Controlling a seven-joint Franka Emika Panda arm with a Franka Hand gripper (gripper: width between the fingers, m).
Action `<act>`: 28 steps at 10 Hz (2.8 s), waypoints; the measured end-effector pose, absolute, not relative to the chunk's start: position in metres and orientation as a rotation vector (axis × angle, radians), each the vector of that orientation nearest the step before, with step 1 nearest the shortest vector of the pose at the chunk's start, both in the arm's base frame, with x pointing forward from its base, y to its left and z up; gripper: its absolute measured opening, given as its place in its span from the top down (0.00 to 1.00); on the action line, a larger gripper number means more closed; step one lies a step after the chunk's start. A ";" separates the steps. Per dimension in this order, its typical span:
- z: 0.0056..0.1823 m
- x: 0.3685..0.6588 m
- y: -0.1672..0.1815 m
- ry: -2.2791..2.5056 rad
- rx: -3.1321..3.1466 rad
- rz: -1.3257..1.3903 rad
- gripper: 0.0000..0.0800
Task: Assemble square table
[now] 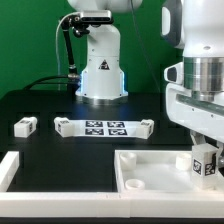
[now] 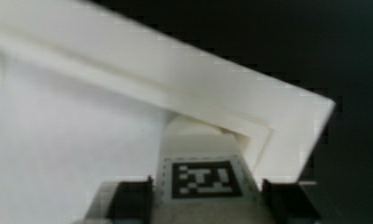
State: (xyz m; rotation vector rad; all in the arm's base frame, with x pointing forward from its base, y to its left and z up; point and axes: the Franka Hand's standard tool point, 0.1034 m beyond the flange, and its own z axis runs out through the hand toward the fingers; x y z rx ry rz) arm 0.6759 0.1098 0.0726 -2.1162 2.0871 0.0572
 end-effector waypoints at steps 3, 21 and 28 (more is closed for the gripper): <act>0.072 0.677 0.111 2.306 -1.824 0.105 0.64; 0.076 0.682 0.095 0.901 -2.872 -0.058 0.64; 0.075 0.677 0.093 2.168 -2.033 0.067 0.64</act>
Offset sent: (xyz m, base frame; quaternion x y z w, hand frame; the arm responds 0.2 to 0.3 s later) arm 0.0000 0.0000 0.0000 0.0000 0.0000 0.0650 0.9979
